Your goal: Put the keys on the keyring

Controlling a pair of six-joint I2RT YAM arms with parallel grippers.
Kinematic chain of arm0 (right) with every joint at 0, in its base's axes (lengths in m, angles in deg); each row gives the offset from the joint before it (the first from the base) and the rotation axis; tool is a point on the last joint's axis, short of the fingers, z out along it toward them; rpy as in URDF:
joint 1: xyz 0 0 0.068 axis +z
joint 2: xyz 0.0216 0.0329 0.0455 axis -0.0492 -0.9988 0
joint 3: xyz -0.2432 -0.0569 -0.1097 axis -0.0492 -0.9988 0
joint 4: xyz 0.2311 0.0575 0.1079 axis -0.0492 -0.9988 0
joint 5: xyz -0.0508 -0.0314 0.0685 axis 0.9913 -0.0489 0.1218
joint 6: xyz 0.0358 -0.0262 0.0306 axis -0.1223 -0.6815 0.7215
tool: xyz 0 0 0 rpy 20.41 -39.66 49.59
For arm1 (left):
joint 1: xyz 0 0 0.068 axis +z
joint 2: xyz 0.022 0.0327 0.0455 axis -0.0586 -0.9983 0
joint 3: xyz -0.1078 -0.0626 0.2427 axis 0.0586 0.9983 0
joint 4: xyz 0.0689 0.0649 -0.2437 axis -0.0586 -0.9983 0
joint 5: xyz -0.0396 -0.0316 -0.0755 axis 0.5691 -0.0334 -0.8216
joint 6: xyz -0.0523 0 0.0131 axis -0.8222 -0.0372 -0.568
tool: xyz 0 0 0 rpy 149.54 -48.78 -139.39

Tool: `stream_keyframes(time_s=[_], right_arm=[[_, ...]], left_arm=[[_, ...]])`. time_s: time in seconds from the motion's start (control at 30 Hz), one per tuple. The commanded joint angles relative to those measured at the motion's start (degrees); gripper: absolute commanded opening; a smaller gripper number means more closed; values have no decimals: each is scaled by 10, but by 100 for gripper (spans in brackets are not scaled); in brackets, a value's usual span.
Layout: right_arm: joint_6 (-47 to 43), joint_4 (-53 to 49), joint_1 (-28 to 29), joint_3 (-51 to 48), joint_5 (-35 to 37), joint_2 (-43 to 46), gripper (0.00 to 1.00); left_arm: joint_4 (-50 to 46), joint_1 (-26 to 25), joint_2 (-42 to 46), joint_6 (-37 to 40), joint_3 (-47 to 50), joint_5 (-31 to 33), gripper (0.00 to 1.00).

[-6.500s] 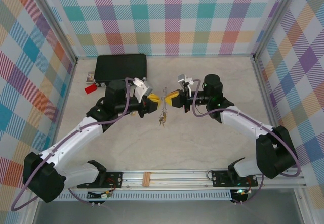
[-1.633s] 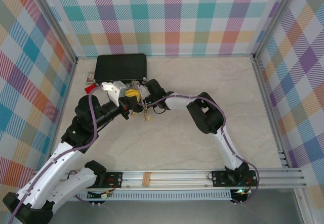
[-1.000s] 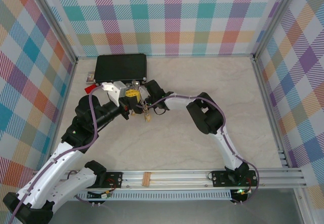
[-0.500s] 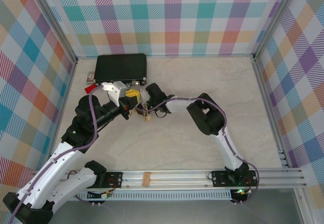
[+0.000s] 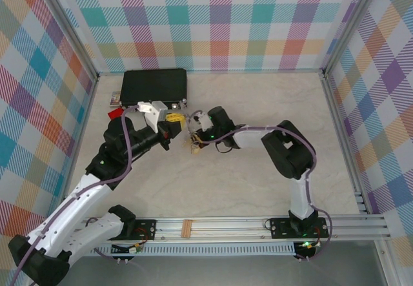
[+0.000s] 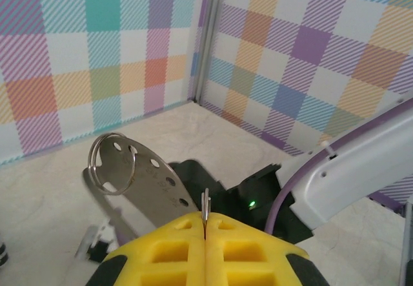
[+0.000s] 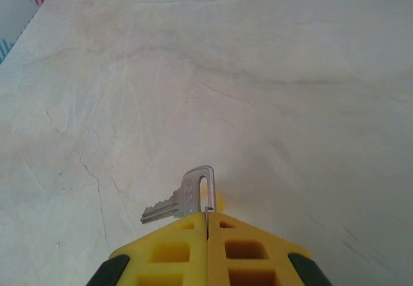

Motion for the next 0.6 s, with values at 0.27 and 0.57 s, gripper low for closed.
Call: stream_keyframes(time_s=[0.27, 0.57], right_arm=[[65, -14, -90, -154, 27, 174, 0], [63, -144, -139, -217, 63, 300, 0]], left_arm=[[138, -60, -108, -21, 10, -38, 0], [239, -89, -190, -15, 42, -44, 0]])
